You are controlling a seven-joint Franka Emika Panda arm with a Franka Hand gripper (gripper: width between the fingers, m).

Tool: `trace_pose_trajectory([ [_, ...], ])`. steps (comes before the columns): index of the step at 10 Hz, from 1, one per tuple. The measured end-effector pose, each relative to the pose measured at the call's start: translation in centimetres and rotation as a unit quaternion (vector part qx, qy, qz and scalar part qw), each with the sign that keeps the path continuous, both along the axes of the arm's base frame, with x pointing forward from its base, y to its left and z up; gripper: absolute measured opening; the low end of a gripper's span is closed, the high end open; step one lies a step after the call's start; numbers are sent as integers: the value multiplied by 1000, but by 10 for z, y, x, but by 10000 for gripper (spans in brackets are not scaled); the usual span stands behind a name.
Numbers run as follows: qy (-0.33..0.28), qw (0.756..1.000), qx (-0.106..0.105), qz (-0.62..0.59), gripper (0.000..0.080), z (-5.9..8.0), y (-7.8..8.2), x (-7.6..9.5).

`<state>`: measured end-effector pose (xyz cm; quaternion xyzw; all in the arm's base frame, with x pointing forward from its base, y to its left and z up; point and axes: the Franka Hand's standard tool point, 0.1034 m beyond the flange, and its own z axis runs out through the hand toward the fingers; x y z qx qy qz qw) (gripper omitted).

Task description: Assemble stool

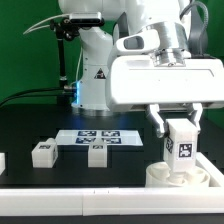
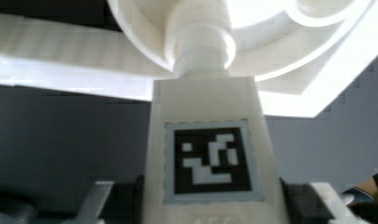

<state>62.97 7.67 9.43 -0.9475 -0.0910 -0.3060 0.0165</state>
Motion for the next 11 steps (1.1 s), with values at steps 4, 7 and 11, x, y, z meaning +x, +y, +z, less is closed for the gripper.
trace_pose_trajectory([
  [4,-1,1000,-2,2,337,-9,-1,-2],
  [7,0,1000,-2,3,337,-10,-1,-2],
  [11,3,1000,-3,4,619,-11,-1,-3],
])
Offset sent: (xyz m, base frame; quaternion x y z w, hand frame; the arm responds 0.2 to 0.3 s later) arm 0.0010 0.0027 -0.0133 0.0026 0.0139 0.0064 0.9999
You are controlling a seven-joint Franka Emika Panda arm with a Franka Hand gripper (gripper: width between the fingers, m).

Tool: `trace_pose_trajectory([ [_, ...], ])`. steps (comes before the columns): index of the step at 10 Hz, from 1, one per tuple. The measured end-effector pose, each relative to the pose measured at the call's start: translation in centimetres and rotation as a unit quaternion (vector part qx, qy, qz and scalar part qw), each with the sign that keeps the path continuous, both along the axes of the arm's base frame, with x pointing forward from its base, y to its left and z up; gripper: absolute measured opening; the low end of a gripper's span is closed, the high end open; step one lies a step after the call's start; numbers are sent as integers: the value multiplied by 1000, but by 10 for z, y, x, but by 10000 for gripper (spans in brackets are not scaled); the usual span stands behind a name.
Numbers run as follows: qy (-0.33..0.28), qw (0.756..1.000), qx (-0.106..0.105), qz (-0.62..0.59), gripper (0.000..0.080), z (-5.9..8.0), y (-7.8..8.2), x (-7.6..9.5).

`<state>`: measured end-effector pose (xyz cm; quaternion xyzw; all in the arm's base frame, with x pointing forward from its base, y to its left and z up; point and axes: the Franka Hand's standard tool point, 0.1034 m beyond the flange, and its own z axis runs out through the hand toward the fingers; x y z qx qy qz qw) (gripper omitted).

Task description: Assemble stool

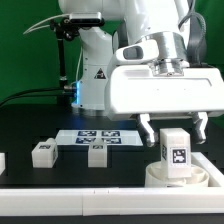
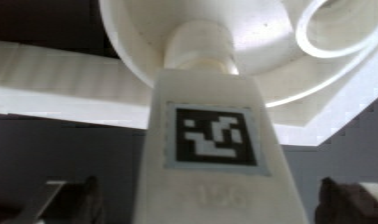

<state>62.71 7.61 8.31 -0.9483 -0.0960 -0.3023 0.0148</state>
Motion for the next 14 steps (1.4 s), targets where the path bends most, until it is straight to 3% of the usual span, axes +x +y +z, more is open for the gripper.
trace_pose_trajectory([
  [5,15,1000,-3,1,649,-2,-2,-1],
  [7,84,996,-3,-21,649,24,-22,3],
  [8,110,993,4,-40,649,41,-39,18],
  [9,104,993,12,-54,649,37,-46,22],
  [10,114,991,19,-62,649,34,-45,20],
  [11,178,982,18,-55,649,32,-41,13],
  [14,307,949,31,-72,649,42,-25,16],
])
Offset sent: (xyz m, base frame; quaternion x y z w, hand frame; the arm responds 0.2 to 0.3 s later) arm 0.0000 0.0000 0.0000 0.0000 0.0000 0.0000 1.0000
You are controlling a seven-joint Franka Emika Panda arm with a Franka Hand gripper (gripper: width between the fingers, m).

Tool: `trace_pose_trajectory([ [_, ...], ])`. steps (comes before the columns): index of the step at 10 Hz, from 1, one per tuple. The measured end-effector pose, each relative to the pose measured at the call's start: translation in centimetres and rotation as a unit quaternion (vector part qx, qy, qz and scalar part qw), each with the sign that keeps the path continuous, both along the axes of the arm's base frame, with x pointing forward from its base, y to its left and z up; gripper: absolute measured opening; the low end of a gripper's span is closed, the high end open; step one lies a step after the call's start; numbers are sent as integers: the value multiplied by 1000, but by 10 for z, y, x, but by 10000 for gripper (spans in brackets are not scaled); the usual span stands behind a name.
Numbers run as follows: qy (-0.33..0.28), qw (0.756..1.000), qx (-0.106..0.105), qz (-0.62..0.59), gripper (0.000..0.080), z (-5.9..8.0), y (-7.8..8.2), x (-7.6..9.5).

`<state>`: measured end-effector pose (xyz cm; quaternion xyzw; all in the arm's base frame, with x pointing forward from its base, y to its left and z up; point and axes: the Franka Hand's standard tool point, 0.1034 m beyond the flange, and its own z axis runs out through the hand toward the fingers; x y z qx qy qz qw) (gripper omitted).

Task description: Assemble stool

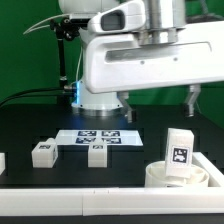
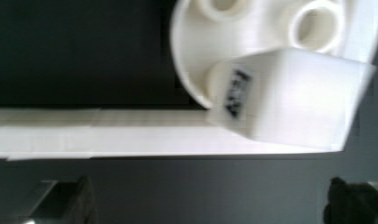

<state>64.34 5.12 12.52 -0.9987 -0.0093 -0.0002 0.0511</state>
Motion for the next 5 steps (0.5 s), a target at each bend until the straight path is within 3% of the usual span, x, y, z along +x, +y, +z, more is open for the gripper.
trace_pose_trajectory([
  [2,60,998,2,-14,649,-10,8,9],
  [5,51,999,0,-10,649,-14,11,12],
])
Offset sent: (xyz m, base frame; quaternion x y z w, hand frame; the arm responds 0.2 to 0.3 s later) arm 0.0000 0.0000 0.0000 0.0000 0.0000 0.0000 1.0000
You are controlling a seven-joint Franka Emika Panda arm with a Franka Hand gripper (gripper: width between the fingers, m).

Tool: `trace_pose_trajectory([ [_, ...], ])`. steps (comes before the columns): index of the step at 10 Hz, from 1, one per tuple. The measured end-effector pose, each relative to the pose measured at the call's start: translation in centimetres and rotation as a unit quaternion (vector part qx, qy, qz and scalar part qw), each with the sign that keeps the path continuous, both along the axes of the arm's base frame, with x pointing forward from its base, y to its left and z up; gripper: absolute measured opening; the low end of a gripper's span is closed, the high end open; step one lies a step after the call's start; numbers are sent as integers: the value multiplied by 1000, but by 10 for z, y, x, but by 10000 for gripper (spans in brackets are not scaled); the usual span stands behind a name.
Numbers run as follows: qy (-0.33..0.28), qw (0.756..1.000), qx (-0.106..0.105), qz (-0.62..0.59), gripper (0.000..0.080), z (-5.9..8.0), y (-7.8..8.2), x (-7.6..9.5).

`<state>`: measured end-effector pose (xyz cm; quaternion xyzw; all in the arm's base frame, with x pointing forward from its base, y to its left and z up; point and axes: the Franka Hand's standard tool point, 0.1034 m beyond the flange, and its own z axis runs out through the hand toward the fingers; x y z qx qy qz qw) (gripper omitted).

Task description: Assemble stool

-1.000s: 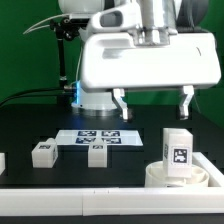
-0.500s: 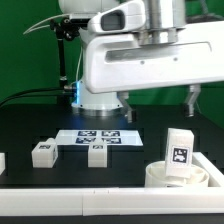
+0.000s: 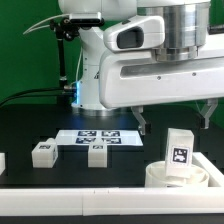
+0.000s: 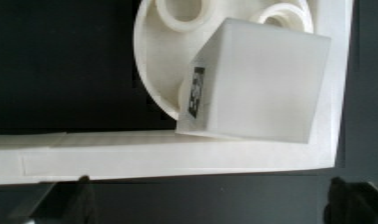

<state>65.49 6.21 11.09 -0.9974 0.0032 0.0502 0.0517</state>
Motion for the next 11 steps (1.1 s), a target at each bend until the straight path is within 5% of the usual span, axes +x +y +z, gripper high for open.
trace_pose_trajectory([
  [3,12,996,-12,-93,649,0,24,-8],
  [8,-1,997,-11,-76,649,-27,30,-14],
  [10,-2,997,-11,-77,606,-26,29,-14],
  [11,-2,997,-11,-77,429,-26,29,-14],
])
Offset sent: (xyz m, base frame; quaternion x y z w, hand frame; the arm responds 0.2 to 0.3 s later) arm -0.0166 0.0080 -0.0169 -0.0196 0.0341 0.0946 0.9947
